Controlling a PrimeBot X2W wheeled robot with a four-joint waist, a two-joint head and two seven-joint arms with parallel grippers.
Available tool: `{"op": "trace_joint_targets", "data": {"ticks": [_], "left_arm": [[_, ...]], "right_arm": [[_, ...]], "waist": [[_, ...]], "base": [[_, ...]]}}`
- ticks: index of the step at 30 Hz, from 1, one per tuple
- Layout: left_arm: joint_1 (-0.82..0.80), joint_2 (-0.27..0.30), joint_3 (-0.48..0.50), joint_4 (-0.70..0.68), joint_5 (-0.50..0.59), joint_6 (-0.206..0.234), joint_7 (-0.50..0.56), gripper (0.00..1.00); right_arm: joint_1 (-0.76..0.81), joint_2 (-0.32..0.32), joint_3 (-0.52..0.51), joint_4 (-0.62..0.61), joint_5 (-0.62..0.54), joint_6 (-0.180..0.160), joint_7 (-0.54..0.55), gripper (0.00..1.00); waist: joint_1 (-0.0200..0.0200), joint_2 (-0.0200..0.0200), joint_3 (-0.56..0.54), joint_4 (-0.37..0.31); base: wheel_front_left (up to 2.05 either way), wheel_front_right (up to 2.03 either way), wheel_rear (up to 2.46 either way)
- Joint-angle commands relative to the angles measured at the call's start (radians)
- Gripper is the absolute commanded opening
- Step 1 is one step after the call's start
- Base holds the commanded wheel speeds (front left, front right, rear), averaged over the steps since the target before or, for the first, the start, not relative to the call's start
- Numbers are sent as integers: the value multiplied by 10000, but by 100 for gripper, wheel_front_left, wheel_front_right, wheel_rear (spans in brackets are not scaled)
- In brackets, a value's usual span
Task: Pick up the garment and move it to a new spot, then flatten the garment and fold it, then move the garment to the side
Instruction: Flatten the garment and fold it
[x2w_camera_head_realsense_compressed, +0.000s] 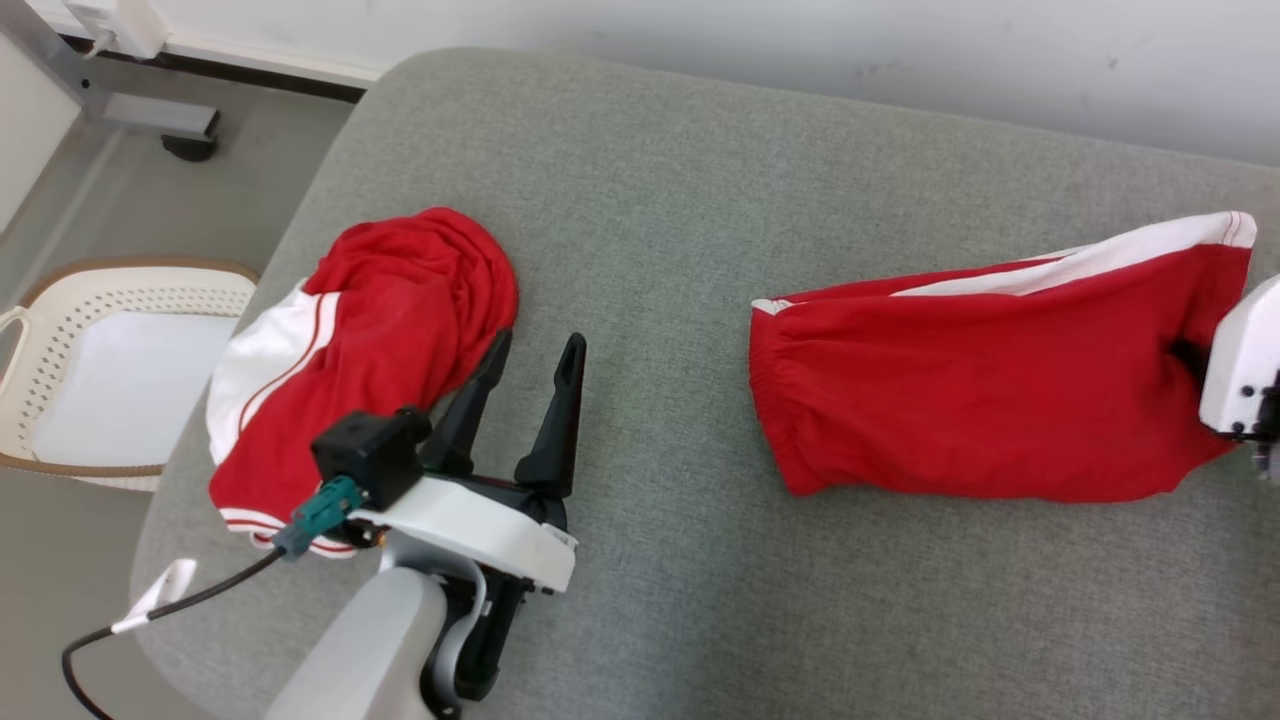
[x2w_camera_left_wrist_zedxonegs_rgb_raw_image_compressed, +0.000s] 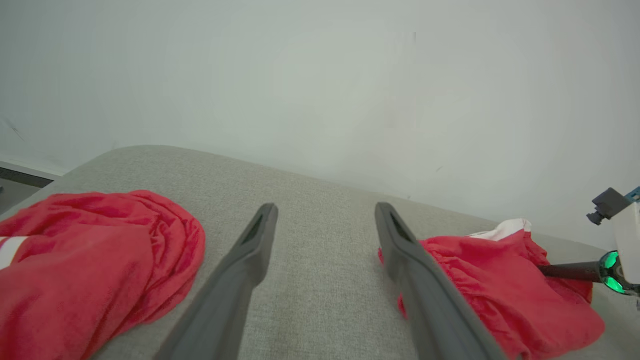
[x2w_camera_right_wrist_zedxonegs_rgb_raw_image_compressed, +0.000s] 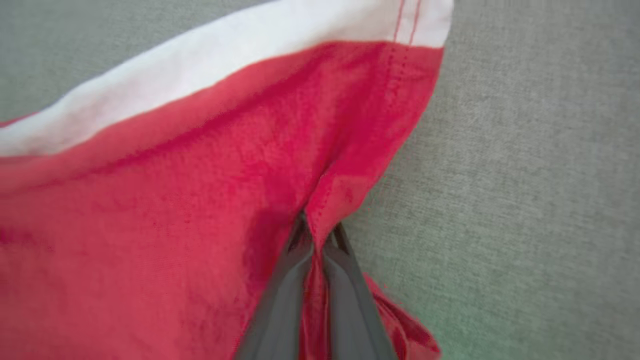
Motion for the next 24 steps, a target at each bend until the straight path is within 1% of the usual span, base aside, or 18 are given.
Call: {"op": "trace_joint_targets", "data": {"ticks": [1,5,8,14,19,24], "left_arm": [[173,-26,104,33,117,-67,-10,100],[383,-151,434,236,458,-359,-9,100],[496,-141,611,377,739,-501,-9,100],[801,-156,815,534,1135,-690,-10,100],[1116,-164,918,386,1389,-834,-10,100],[1371,-154,1078,325,1642,-890,-8,100]], "right_arm": [[350,99,76,51,-45,28,-100,0],[368,157,-110,-14,93,19,-857,0],[624,165,-219,-182,235,19,-1325,0],[1274,214,-369,-728,577,17,-2163,0],[1923,-24,-484,-1163,811,17,-2815,0],[2339,-375,-497,-1465,911,17,-3221,0]], "waist": [[1,-1,-84,-71],[1,-1,-312,-390],[1,-1,-534,-738],[1,-1,-1073,-1739],[1,-1,-1497,-2557],[1,-1,-1690,-3178]], "base": [[0,0,0],[0,0,0],[0,0,0],[0,0,0],[0,0,0],[0,0,0]]}}
